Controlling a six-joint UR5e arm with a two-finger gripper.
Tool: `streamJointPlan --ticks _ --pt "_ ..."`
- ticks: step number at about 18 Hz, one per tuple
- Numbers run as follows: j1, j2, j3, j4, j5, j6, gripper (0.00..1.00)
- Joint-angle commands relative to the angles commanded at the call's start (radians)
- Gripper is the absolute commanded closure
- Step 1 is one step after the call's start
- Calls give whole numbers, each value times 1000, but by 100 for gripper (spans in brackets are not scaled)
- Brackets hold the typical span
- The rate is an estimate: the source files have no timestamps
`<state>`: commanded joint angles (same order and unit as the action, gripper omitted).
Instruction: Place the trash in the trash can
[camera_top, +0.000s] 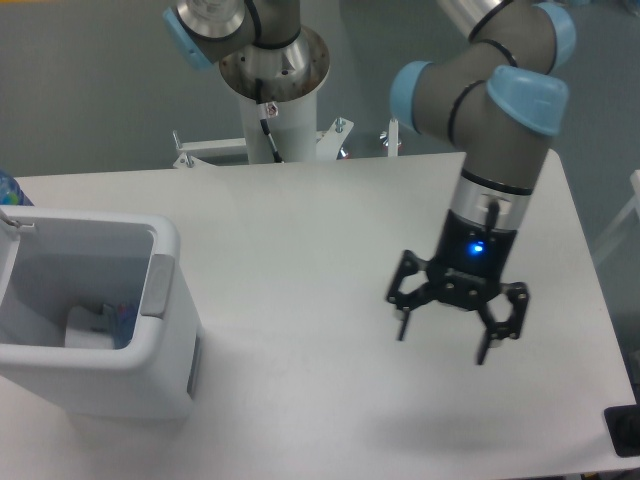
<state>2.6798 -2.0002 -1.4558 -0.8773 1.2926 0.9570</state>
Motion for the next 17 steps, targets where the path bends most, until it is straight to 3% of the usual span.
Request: streamJointPlan --ticks 6,17 --pt "-8 -14 2 -45 177 164 0" --pt "-11 -14 -6 -69 221 203 0"
